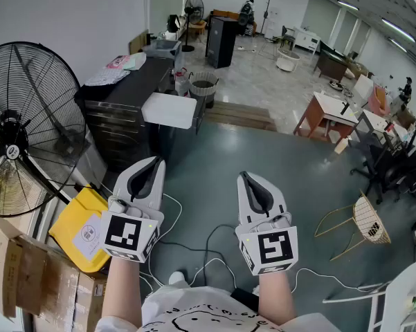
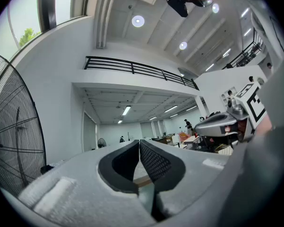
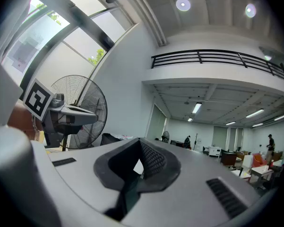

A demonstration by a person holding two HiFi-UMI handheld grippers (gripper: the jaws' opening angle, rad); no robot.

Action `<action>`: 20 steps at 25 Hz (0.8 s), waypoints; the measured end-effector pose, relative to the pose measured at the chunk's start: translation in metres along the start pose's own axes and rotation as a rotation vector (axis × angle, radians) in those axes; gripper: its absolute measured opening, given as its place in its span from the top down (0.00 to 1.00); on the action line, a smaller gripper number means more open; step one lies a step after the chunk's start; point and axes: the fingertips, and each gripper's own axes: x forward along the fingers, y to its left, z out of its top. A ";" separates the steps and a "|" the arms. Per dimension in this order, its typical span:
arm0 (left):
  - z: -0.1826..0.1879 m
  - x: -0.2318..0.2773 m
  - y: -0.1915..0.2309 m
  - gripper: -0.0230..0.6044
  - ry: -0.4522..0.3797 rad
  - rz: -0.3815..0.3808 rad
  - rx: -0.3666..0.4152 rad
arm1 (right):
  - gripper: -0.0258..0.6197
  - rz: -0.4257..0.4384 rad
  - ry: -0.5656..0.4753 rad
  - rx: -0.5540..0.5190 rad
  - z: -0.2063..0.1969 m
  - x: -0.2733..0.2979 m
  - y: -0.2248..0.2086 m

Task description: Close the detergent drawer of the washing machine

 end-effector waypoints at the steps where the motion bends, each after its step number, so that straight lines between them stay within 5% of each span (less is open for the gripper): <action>1: -0.002 0.004 0.006 0.93 -0.002 -0.004 0.000 | 0.96 -0.005 -0.001 -0.004 0.000 0.007 0.001; 7: -0.012 0.018 0.039 0.93 -0.016 -0.029 -0.006 | 0.96 -0.056 0.037 -0.010 -0.007 0.041 0.011; 16: -0.036 0.023 0.079 0.93 -0.009 -0.038 -0.049 | 0.95 -0.042 0.039 0.143 -0.020 0.066 0.031; 20: -0.043 0.031 0.085 0.93 -0.008 -0.042 -0.064 | 0.76 -0.037 0.042 0.140 -0.024 0.079 0.031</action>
